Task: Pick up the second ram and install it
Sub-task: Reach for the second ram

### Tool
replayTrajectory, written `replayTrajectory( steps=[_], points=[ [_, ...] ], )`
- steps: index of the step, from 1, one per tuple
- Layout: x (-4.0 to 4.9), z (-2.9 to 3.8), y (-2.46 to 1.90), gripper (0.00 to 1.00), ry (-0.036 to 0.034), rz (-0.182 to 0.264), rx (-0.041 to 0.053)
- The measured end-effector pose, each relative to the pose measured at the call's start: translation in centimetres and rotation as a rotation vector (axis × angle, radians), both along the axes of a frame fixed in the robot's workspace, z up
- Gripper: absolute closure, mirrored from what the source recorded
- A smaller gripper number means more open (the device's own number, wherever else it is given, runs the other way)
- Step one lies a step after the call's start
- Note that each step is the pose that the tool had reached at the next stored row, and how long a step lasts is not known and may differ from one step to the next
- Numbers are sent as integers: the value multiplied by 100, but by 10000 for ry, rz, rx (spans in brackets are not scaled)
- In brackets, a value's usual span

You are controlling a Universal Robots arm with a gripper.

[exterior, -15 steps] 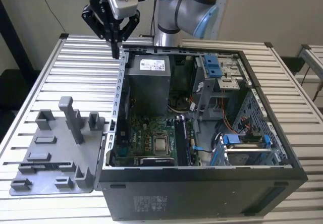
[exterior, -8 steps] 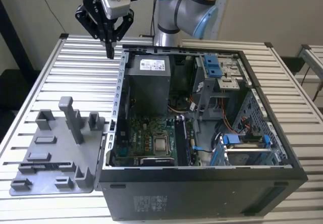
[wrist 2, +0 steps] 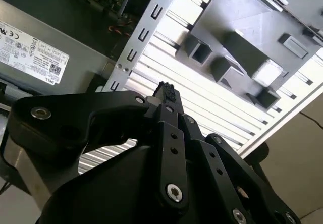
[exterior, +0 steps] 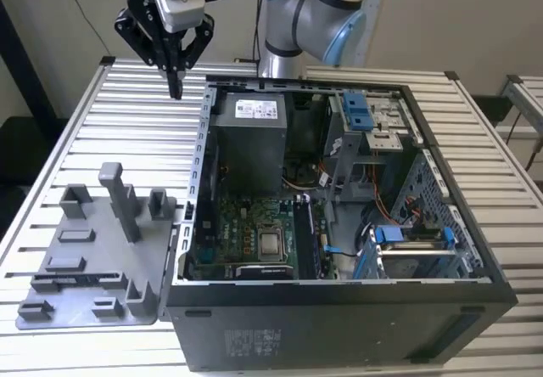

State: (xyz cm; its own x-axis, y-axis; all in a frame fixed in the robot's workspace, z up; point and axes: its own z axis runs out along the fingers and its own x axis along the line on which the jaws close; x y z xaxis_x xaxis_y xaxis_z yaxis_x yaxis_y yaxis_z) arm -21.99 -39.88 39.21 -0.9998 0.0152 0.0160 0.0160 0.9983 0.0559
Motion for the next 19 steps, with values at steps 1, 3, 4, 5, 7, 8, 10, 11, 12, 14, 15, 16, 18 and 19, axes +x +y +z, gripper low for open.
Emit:
replayTrajectory(
  steps=[1, 3, 4, 5, 7, 8, 10, 11, 12, 14, 15, 16, 18, 19],
  points=[
    [-21, 0, 0, 89, 0, 4, 0],
    [-67, 0, 0, 89, 0, 11, 0],
    [-87, -1, 0, 89, 0, 14, 0],
    [-105, -1, 0, 89, 0, 22, 0],
    [-141, -1, 0, 89, 0, 42, 0],
    [-160, -1, 0, 89, 0, 49, 0],
    [-208, -2, 0, 89, 0, 54, 0],
    [-235, -2, 0, 89, 0, 55, 0],
    [-264, -2, 1, 89, 0, 56, -1],
    [-324, -3, 1, 89, 0, 57, 0],
    [-354, -3, 1, 89, 0, 59, 0],
    [-383, -4, 1, 89, 0, 60, 0],
    [-438, -4, 1, 89, 0, 63, 0],
    [-467, -4, 2, 89, 0, 63, 0]
  ],
)
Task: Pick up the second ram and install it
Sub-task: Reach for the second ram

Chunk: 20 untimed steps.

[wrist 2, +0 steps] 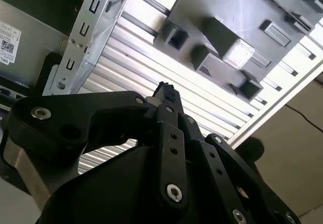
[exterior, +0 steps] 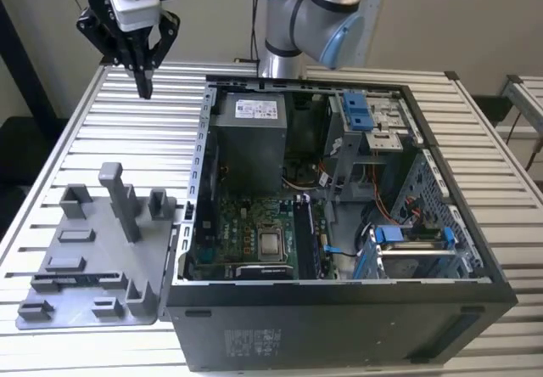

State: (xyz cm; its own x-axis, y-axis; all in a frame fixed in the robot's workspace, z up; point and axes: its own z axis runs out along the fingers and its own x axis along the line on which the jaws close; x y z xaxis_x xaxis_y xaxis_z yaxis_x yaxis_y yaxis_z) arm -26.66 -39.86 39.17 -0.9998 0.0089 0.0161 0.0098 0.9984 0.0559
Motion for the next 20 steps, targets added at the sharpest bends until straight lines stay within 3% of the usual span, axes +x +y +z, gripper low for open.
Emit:
replayTrajectory(
  steps=[20],
  points=[
    [-585, -10, 0, 89, -1, 36, 1]
  ],
)
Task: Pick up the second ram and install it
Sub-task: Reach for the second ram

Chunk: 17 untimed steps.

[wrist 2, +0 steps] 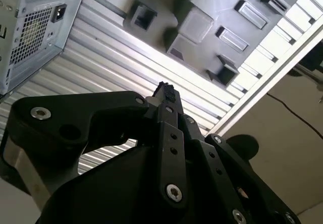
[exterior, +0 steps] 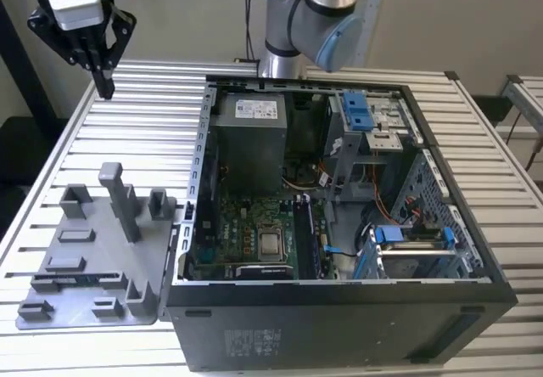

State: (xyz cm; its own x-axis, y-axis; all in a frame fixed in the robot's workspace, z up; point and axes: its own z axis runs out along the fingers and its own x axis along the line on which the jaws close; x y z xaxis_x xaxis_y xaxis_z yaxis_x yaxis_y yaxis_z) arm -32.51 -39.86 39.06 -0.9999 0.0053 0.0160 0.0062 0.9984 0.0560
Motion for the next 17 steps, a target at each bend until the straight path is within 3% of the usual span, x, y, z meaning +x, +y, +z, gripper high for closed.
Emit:
replayTrajectory(
  steps=[11, 17],
  points=[
    [-302, -7, 0, 89, -1, 21, -1],
    [-421, -9, 0, 89, -6, 27, -1]
  ],
)
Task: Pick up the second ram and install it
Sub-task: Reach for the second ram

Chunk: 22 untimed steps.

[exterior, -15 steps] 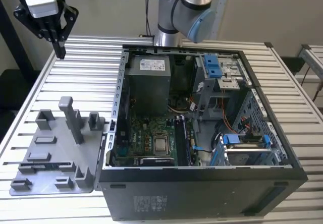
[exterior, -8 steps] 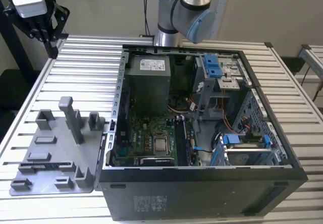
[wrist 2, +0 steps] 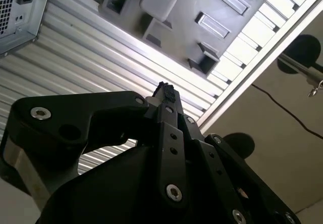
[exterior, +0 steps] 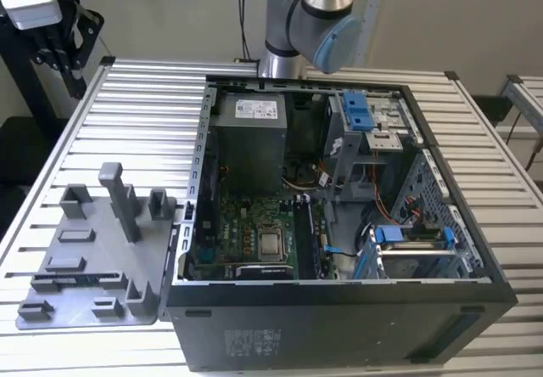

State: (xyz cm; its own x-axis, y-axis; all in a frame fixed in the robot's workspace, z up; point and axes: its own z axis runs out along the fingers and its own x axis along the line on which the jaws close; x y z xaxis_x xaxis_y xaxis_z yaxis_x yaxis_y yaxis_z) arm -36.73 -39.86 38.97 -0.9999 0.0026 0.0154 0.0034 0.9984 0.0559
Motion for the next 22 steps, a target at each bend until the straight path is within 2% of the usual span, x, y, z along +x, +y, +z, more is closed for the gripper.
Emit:
replayTrajectory(
  steps=[3, 10, 13, 18, 22],
  points=[
    [-43, 0, 0, 89, -1, 2, 0],
    [-47, 0, 0, 89, -1, 2, 0],
    [-50, -2, -16, 89, 0, 2, 0],
    [-67, -3, -119, 89, 0, 2, 0],
    [-70, -5, -236, 89, -1, 3, 0]
  ],
)
